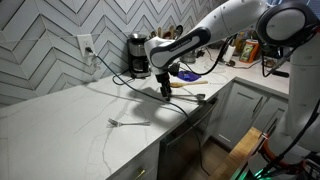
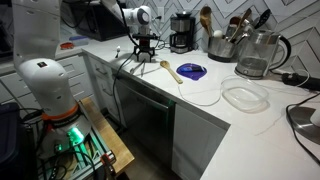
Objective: Move the kitchen tong forward and then put it in the cutlery holder.
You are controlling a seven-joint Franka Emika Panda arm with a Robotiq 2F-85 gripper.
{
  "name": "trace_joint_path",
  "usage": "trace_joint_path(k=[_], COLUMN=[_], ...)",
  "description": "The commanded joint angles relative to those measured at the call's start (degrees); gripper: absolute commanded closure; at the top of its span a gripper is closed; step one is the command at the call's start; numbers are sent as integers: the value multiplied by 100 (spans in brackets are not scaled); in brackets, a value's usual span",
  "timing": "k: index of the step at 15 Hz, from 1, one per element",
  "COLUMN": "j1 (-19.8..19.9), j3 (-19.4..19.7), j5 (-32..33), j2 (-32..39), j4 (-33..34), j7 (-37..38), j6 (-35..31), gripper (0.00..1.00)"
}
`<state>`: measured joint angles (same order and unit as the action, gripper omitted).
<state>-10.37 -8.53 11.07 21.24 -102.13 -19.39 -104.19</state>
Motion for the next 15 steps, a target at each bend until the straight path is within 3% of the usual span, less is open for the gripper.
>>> trace_joint_path(k=[1,2,5,11,15], j1=[-91,-106,-172,-271,-288], j3=[-11,-9,0,-50,-96], j5=[240,287,456,495,451], j2=[307,349,410,485,241], j4=[401,476,661,815,884], j7=[186,199,301,397,352], j6=[431,527,804,958,959], gripper=[26,30,57,99,98])
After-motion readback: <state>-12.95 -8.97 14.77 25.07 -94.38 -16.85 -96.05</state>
